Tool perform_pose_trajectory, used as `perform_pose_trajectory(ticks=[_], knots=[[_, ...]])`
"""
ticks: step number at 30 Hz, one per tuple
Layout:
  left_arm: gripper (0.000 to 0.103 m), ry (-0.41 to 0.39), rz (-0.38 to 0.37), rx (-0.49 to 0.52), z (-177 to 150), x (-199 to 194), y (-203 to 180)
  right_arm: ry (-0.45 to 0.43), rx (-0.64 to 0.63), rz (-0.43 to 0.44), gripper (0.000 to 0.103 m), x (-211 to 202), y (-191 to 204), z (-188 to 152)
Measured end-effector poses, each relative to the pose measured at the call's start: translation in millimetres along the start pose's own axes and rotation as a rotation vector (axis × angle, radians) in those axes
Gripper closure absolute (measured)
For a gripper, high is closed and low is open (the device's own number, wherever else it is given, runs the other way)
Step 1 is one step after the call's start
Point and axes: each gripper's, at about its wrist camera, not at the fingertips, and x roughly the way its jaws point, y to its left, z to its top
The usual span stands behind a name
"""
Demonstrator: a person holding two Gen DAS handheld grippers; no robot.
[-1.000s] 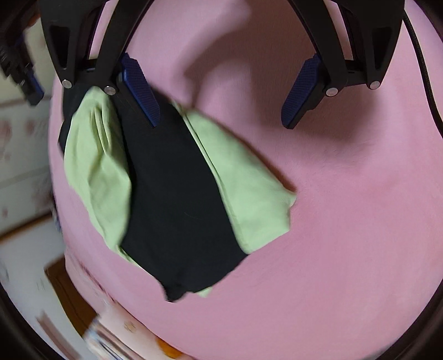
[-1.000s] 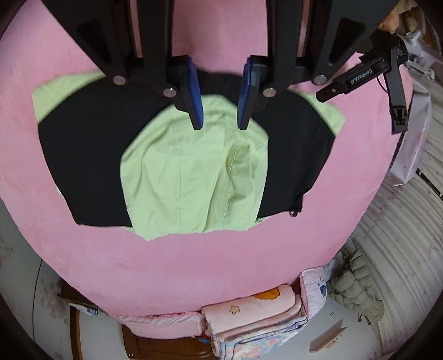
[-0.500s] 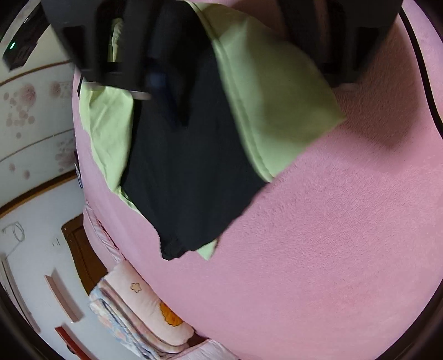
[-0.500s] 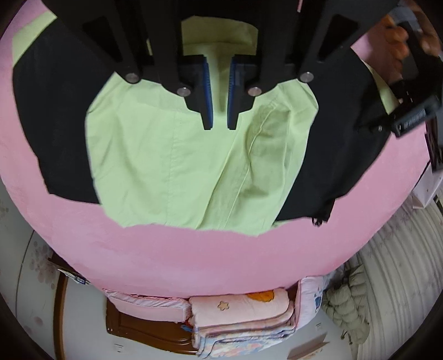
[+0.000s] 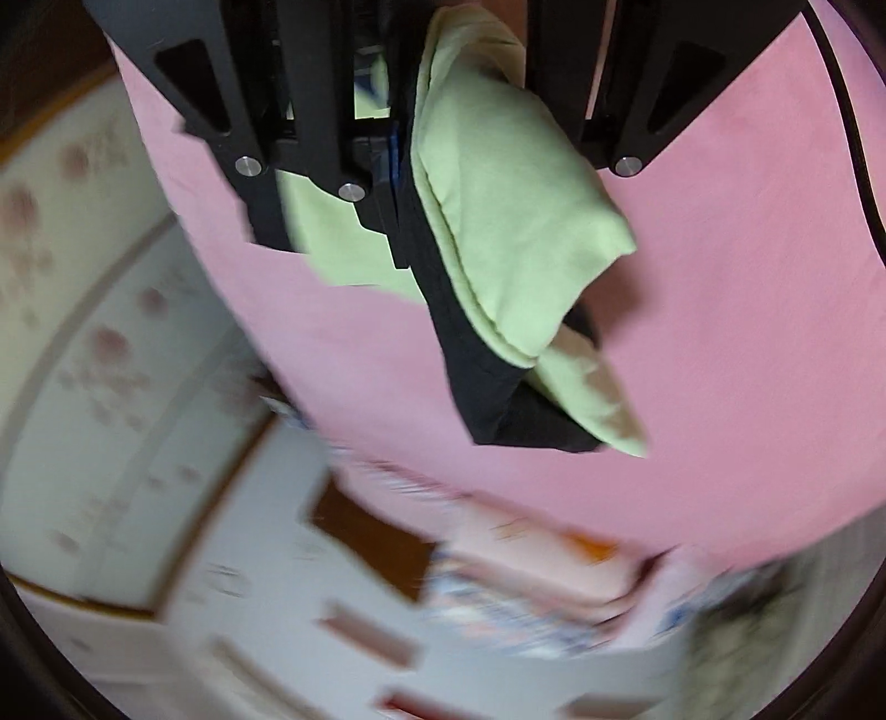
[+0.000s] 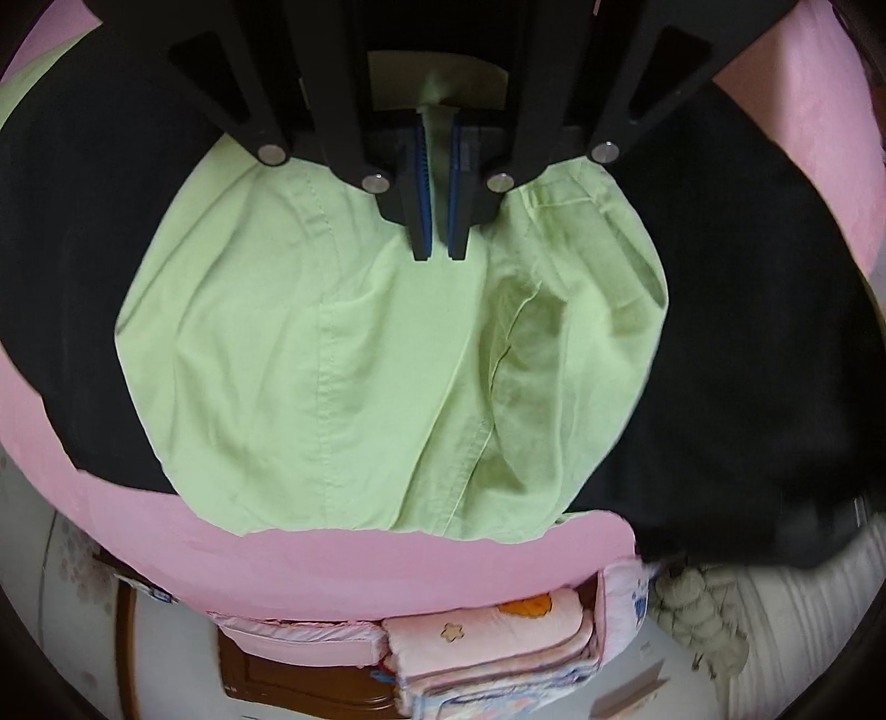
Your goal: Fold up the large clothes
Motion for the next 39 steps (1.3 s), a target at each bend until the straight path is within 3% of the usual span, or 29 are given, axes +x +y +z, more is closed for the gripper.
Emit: perform_pose_trajectory(ticks=[7,10,13,17,22,25,29,31,36,37,39], knots=[[0.088,0.009,-0.231,0.226,1,23,-99,-0.068,0.218,0.139,0.1,-29,-45,-19],[0.087,0.06,-0.303,0.328,-8,50,-142,-0.092,0.306,0.188,0.1,-48,-69,-34],[0.087,0.143,-0.332,0.407,-29,75,-176,-0.098,0.384,0.178,0.1,-72,-95,-51],[0.087,0.281,-0.317,0.521,-71,127,-213,-0.1,0.441,0.088,0.1,-101,-130,-75],[0.087,0.464,-0.226,0.579,-129,188,-224,-0.067,0.451,-0.061,0.1,-116,-165,-95],[0.087,0.509,-0.183,0.59,-146,207,-219,-0.049,0.478,-0.1,0.1,-118,-179,-105],[0.085,0.517,-0.18,0.579,-147,213,-217,-0.043,0.484,-0.128,0.1,-122,-184,-101],[0.076,0.529,-0.186,0.564,-143,211,-222,-0.045,0.484,-0.133,0.1,-126,-185,-95],[0.029,0.531,-0.254,0.455,-119,170,-218,-0.077,0.49,-0.129,0.099,-147,-201,-65],[0.025,0.513,-0.26,0.429,-110,158,-218,-0.086,0.483,-0.13,0.095,-153,-206,-57],[0.018,0.485,-0.263,0.38,-95,132,-210,-0.11,0.458,-0.128,0.072,-164,-206,-42]])
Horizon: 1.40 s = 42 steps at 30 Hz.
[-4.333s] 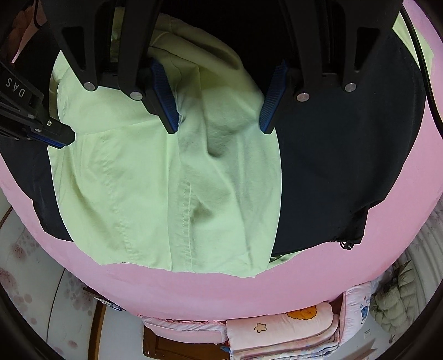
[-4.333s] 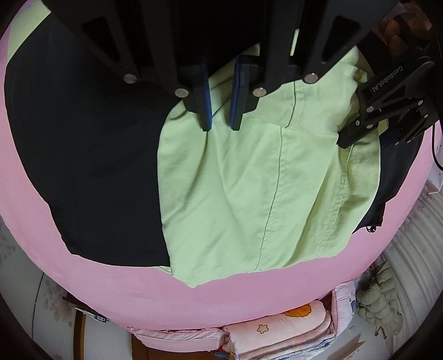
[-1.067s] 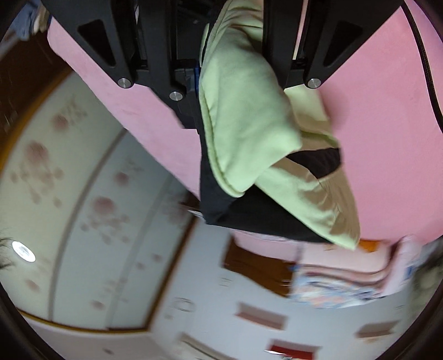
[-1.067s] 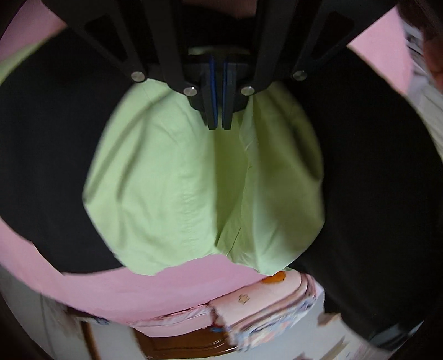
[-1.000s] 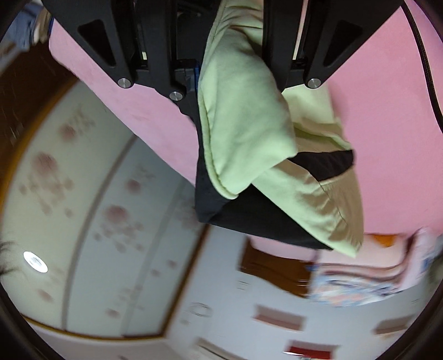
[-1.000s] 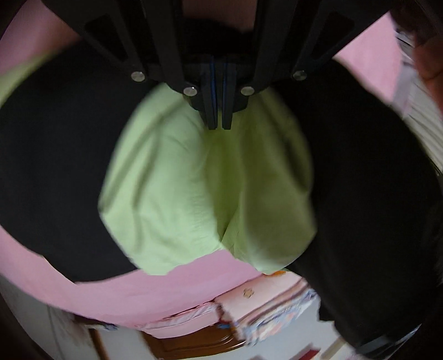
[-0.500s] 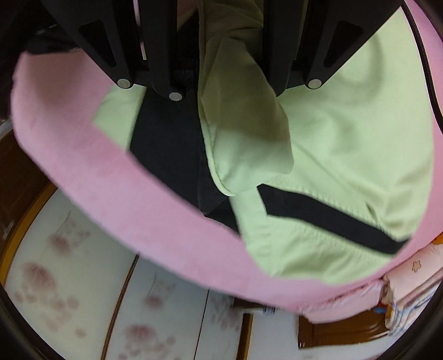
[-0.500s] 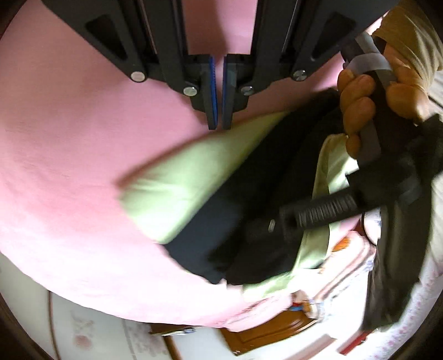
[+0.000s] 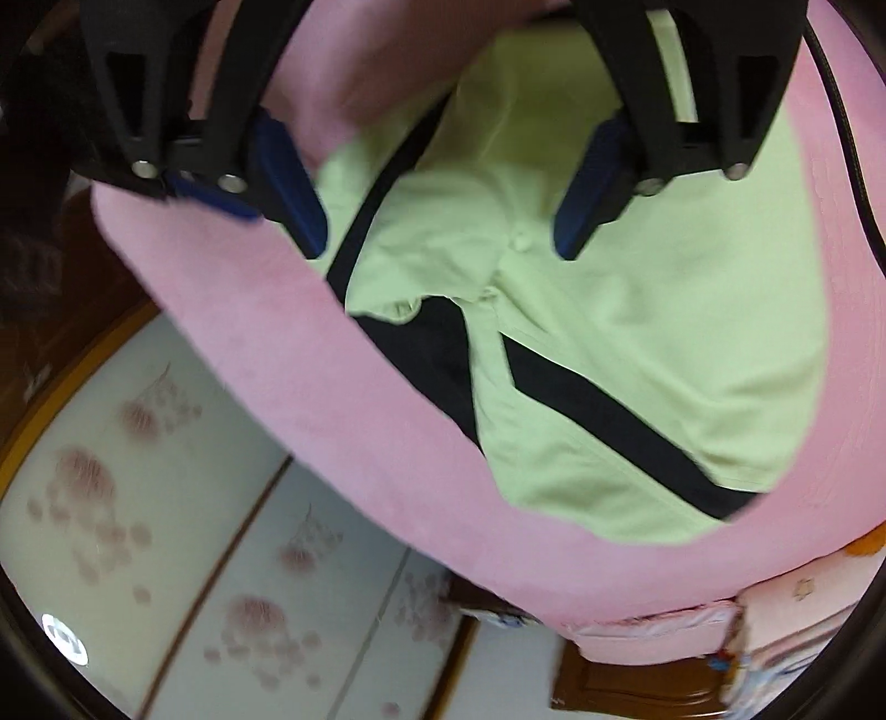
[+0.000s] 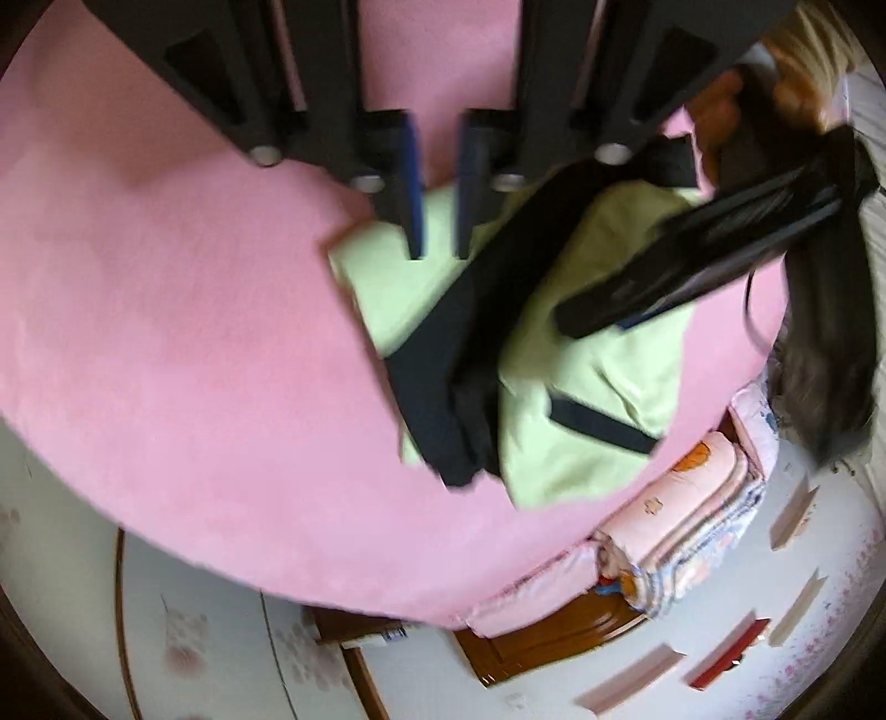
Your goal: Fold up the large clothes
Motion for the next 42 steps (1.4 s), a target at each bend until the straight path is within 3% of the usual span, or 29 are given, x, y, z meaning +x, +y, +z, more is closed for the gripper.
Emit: perform_pose_trajectory(ticks=[1,2,7,9,12,14,18,19,20,22,24,27,30,35,39,42], knots=[[0.018,-0.014,0.003,-0.018,-1,-12,3,-0.011,-0.01,0.015,0.057,-6,4,8],[0.018,-0.034,0.017,-0.043,-2,-26,9,-0.021,-0.02,0.035,0.053,-8,8,14],[0.015,-0.092,0.211,-0.196,-8,-63,58,0.036,-0.074,0.084,0.052,10,23,45],[0.015,-0.063,0.338,-0.246,-14,-58,80,0.119,-0.059,0.111,0.052,28,25,51],[0.015,-0.03,0.423,-0.258,-29,-46,100,0.218,-0.037,0.146,0.052,54,28,52],[0.015,-0.002,0.436,-0.256,-38,-33,109,0.245,-0.029,0.133,0.052,66,26,48],[0.015,-0.041,0.407,-0.259,-40,-25,110,0.313,-0.01,0.086,0.053,93,23,55],[0.015,-0.046,0.408,-0.254,-38,-24,109,0.311,-0.025,0.09,0.065,95,23,55],[0.015,-0.051,0.41,-0.247,-35,-21,108,0.302,-0.058,0.093,0.093,94,25,56],[0.022,-0.056,0.392,-0.234,-30,-19,108,0.272,-0.142,0.071,0.094,86,32,55],[0.051,-0.051,0.336,-0.21,-25,-17,104,0.202,-0.18,0.073,0.095,69,32,54],[0.058,-0.051,0.363,-0.13,-20,-5,84,0.088,-0.152,0.087,0.096,34,15,47],[0.061,-0.046,0.393,-0.056,-24,3,68,0.045,-0.112,0.055,0.097,24,-8,25],[0.061,-0.041,0.456,0.048,-36,20,51,0.058,-0.028,0.016,0.097,52,-45,-13],[0.062,-0.041,0.493,0.085,-41,30,46,0.043,-0.024,-0.003,0.097,60,-48,-23],[0.06,-0.036,0.457,0.072,-32,24,44,0.057,-0.054,-0.032,0.091,51,-37,-15]])
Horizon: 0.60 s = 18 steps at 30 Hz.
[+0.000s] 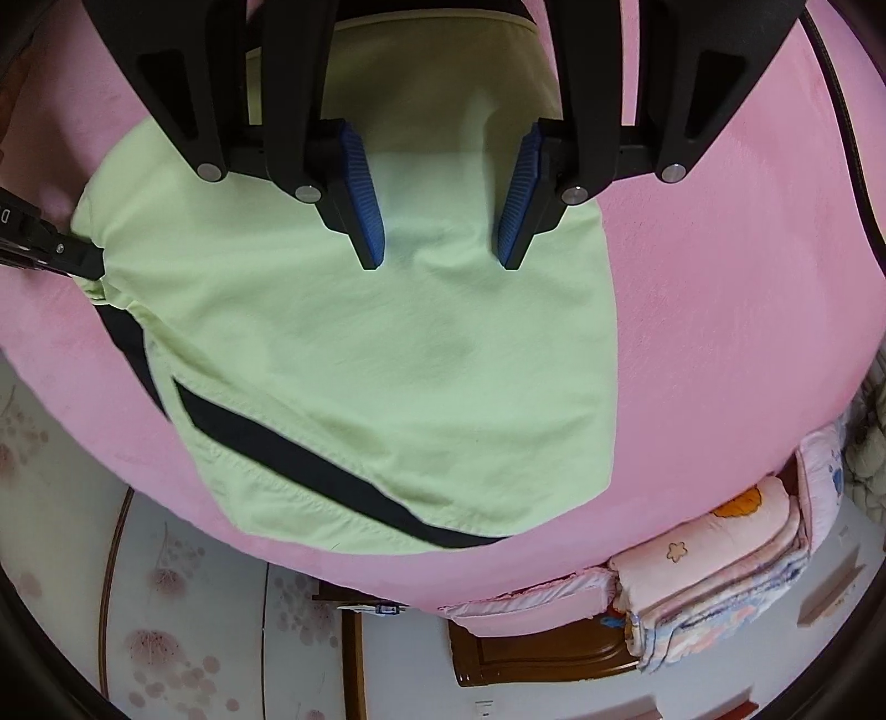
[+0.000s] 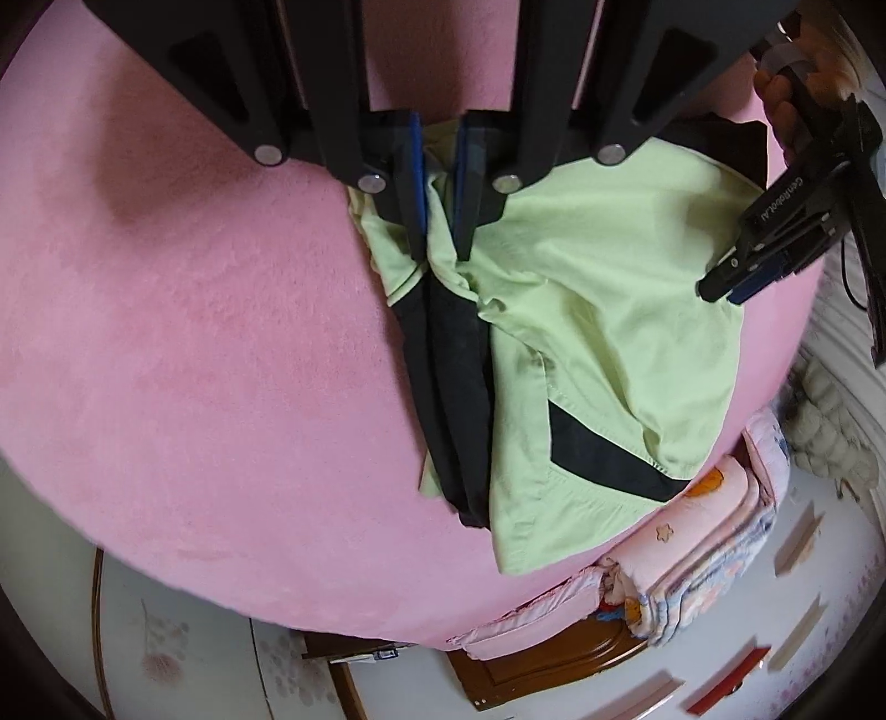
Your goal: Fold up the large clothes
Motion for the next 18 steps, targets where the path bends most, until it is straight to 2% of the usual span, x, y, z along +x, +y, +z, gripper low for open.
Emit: perform_pose_trajectory(ticks=[1,2,5,9,11,13,18], knots=[[0.056,0.009,-0.015,0.003,5,-2,2,0.007,-0.007,-0.012,0.087,-6,7,6],[0.048,0.02,-0.029,0.009,10,-5,5,0.012,-0.012,-0.022,0.081,-12,10,10],[0.044,0.007,-0.062,0.007,29,-24,10,-0.019,-0.036,-0.026,0.071,-39,22,33],[0.04,-0.075,-0.05,-0.017,65,-44,30,-0.098,-0.109,0.01,0.07,-63,51,76],[0.04,-0.092,-0.041,-0.043,84,-38,44,-0.102,-0.133,0.039,0.07,-55,66,97],[0.041,-0.076,-0.047,-0.078,100,-21,56,-0.099,-0.159,0.071,0.07,-36,82,119],[0.06,0.015,-0.133,-0.193,124,44,83,-0.005,-0.192,0.121,0.07,42,102,155]])
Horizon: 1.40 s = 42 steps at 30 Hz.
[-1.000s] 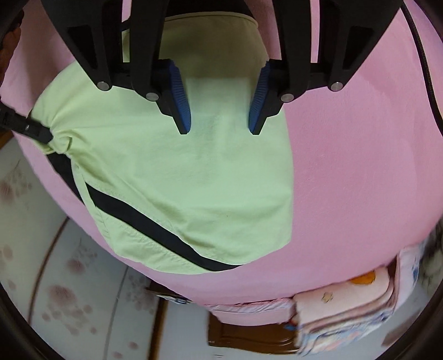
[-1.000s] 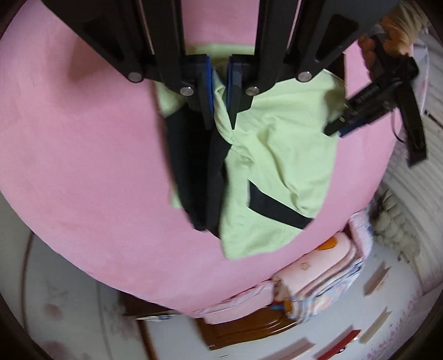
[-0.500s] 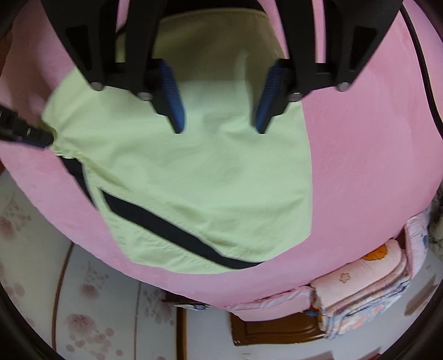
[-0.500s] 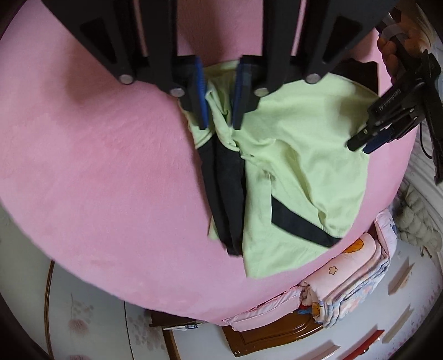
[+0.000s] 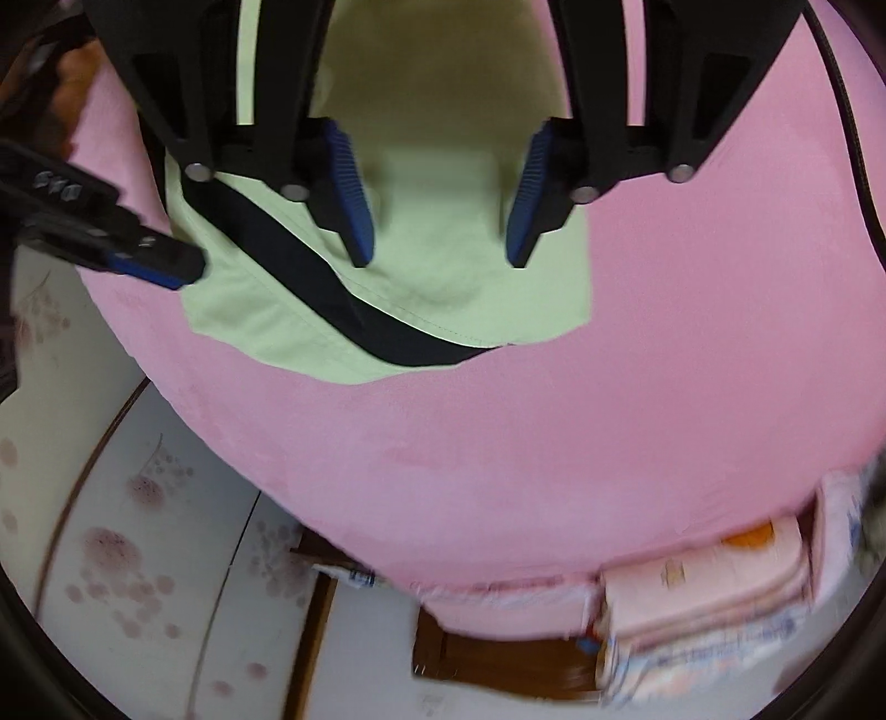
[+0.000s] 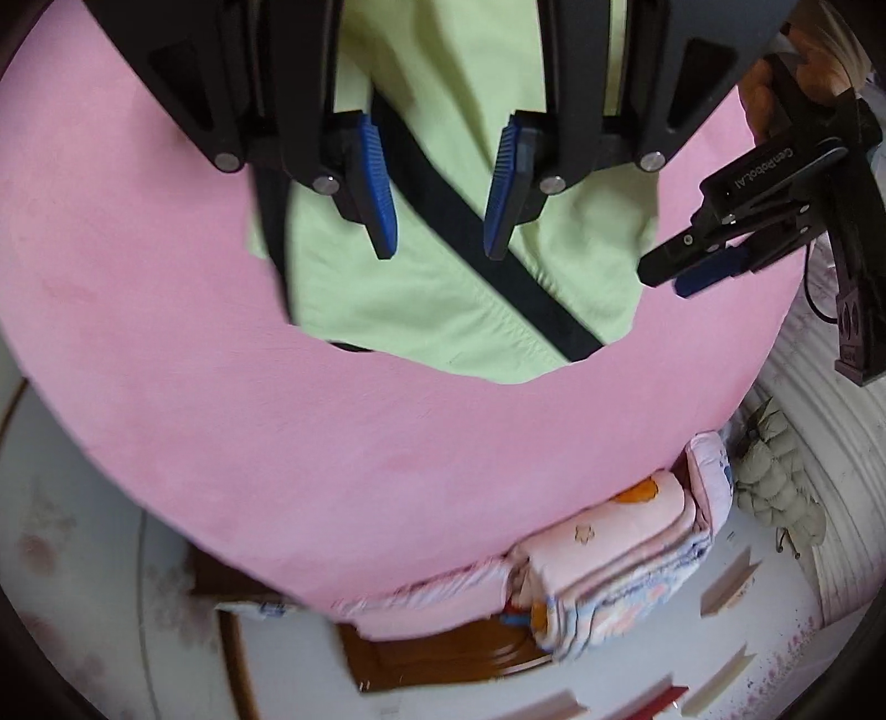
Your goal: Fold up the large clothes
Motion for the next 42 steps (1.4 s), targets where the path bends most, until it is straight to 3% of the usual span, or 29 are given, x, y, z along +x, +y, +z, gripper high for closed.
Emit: perform_pose_trajectory(ticks=[7,11,18,20,22,23,27,29,33,36,42], knots=[[0.06,0.038,0.018,0.002,1,51,6,0.109,0.062,-0.203,0.078,77,-50,6],[0.06,0.028,0.058,0.059,-7,63,-5,0.121,0.112,-0.16,0.077,82,-68,-1],[0.059,0.022,0.095,0.079,-16,71,-11,0.107,0.084,-0.188,0.077,88,-66,-9],[0.056,0.019,0.097,0.084,-16,69,-13,0.11,0.083,-0.186,0.077,85,-70,-10],[0.047,0.026,0.087,0.077,-12,61,-11,0.12,0.073,-0.193,0.076,83,-65,-5],[0.037,0.037,0.081,0.069,-10,57,-12,0.125,0.066,-0.196,0.073,81,-63,-2],[0.016,0.018,0.105,0.048,-3,23,-15,0.136,0.065,-0.171,0.067,50,-55,7],[0.011,-0.006,0.099,0.036,4,-3,-17,0.112,0.064,-0.152,0.049,23,-50,11],[0.002,-0.043,0.082,0.019,15,-55,-25,0.05,0.026,-0.145,0.041,-38,-37,19],[0.001,-0.047,0.085,0.02,21,-87,-32,0.025,0.011,-0.146,0.032,-84,-26,23],[0.001,-0.003,0.067,0.004,25,-128,-39,-0.007,-0.031,-0.153,0.031,-140,-4,24]])
